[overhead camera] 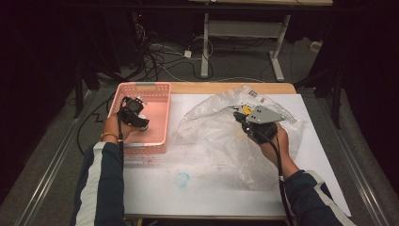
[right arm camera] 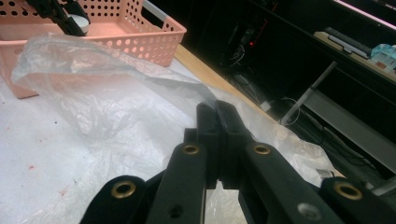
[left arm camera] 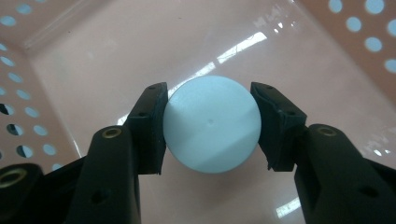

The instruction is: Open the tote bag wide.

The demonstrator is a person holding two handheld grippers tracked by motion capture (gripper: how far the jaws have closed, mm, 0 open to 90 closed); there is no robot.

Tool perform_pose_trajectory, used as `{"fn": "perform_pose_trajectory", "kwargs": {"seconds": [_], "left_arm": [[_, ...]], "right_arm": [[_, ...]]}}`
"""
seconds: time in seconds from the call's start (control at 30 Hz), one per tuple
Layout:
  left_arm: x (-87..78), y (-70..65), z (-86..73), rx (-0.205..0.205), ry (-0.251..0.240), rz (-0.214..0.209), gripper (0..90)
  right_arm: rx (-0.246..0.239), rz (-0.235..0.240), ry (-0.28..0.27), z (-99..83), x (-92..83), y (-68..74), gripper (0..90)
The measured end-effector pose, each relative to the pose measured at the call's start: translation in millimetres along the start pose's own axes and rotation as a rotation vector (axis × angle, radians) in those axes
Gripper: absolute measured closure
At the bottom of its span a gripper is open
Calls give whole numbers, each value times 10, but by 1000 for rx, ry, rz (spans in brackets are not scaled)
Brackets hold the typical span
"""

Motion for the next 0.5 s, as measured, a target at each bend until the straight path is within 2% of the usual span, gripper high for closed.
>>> {"fn": "perform_pose_trajectory", "kwargs": {"seconds": [0.07,0.2,0.37,0.5], "left_arm": [[-40,11,8,-1,-31,16,480],[-169,26,34,-7,-126,53,480],[-425,-45,89,-14,-267,49,481],[-651,-195,139,16,-375,36,481]], "right_arm": [[1,-3,0,-5,-7,-4,900],[-1,-15,-1,-2,-5,-27,900],[1,-22,5,24,4,-66,900],[-6,-40,6,59,0,-92,900]]}}
Point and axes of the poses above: each handheld gripper's, and its own axes: x roughly forward along the jaws, z roughly out of its top, y roughly to its left, the point moved 3 cm from there along x, roughly forward along the jaws, and after that the axes turned 11 degrees about -y, right-handed, at the moved point
